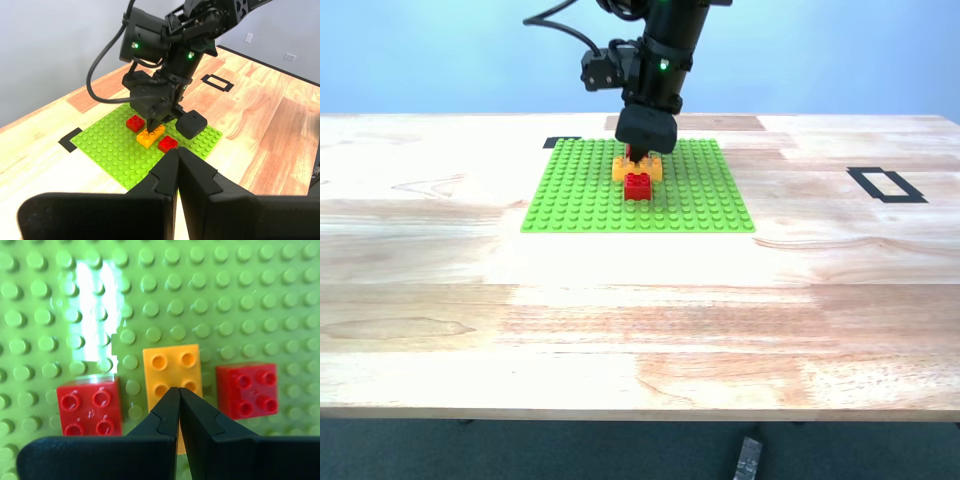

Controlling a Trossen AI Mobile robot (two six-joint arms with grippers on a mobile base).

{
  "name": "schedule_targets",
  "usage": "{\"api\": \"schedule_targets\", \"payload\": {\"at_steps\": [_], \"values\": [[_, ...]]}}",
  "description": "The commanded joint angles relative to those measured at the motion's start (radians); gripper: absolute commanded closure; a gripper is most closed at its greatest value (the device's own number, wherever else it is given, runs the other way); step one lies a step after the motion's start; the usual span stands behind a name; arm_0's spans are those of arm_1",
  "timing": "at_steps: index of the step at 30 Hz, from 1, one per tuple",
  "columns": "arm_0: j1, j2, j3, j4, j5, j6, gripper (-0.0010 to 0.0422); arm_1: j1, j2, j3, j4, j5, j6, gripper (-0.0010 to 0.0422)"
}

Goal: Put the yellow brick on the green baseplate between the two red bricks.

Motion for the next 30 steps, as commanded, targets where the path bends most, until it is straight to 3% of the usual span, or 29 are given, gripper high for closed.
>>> {"api": "schedule_targets", "payload": {"at_steps": [1,11,17,20,30], "values": [[0.000,0.000,0.000,0.000,0.001,-0.002,0.0413,-0.003,-0.059,0.041,0.021,0.001,0.005,0.0412],[0.000,-0.012,0.000,0.020,0.001,-0.003,0.0413,-0.097,-0.310,-0.056,0.026,0.000,0.050,0.0412],[0.001,-0.031,0.000,0.057,-0.008,-0.003,0.0412,-0.181,-0.603,-0.322,0.215,-0.002,0.166,0.0412],[0.001,-0.046,0.000,0.085,-0.084,-0.034,0.0412,-0.209,-0.792,-0.492,0.345,0.003,0.238,0.0412],[0.002,-0.165,-0.096,0.460,-0.166,-0.275,0.0413,-0.328,-1.418,-0.946,0.595,0.092,0.478,0.0412]]}}
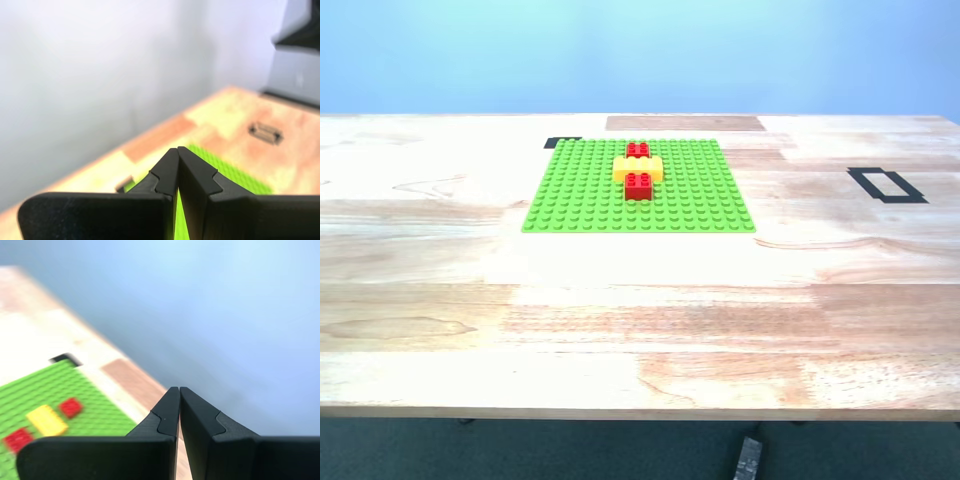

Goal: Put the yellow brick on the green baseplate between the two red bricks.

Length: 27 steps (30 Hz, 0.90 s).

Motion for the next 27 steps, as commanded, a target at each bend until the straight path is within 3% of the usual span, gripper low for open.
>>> {"api": "schedule_targets", "payload": {"at_steps": [1,11,16,27], "values": [[0.001,-0.063,-0.068,0.131,-0.053,-0.093,0.0412,-0.037,-0.183,-0.126,0.068,0.017,0.098,0.0412],[0.001,-0.255,-0.383,0.365,-0.167,-0.257,0.0412,-0.058,-0.567,-0.489,0.199,0.183,0.309,0.0413],[0.000,-0.351,-0.537,0.516,-0.287,-0.274,0.0413,-0.057,-0.662,-0.615,0.346,0.238,0.296,0.0413],[0.001,-0.463,-0.642,0.518,-0.286,-0.274,0.0412,-0.055,-0.784,-0.749,0.361,0.251,0.250,0.0413]]}}
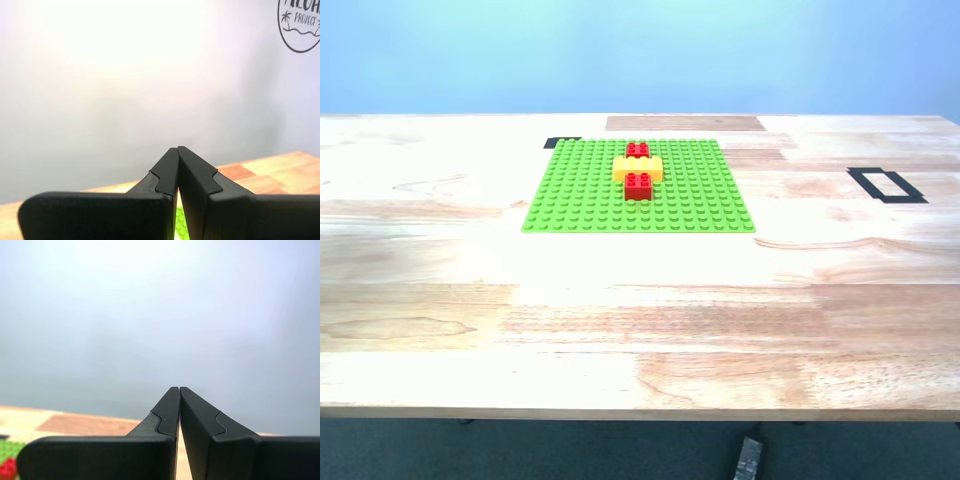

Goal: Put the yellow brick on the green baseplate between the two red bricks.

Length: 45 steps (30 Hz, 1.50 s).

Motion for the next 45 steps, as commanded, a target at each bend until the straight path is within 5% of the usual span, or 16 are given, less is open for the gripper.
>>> {"api": "schedule_targets", "payload": {"at_steps": [1,20,45], "values": [[0.000,-0.011,-0.013,0.004,0.002,0.002,0.0413,0.003,-0.047,-0.039,0.001,-0.004,-0.015,0.0413],[0.001,-0.029,-0.119,0.027,-0.152,0.064,0.0413,-0.079,-0.152,-0.127,-0.039,0.076,-0.076,0.0413],[0.001,-0.027,-0.100,0.003,-0.154,0.089,0.0413,-0.118,-0.153,-0.126,-0.091,0.077,-0.069,0.0413]]}}
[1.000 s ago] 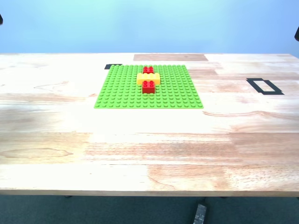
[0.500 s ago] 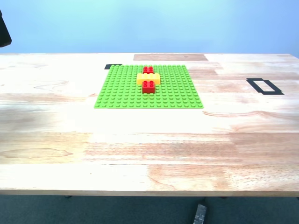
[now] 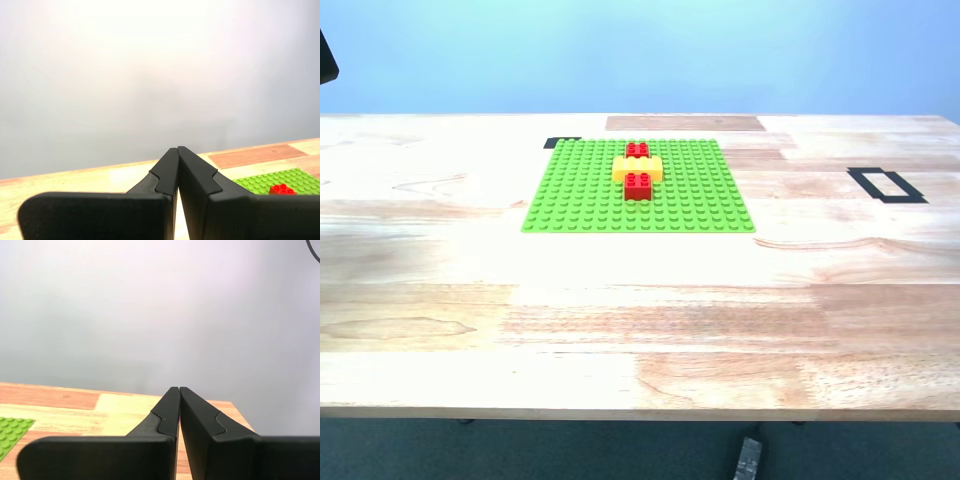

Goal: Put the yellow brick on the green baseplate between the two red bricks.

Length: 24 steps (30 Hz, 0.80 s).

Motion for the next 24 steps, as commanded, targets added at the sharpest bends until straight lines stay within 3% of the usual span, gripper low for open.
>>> {"api": "schedule_targets", "payload": {"at_steps": [1,9,24], "values": [[0.000,0.000,0.001,0.001,0.000,-0.002,0.0412,0.001,0.000,0.002,0.000,-0.001,-0.001,0.0413],[0.000,0.000,0.001,-0.002,0.000,-0.078,0.0413,0.001,0.003,0.002,0.000,-0.001,0.000,0.0413],[0.000,0.000,-0.003,-0.102,0.000,-0.070,0.0412,0.001,0.005,0.002,-0.002,-0.001,0.000,0.0413]]}}
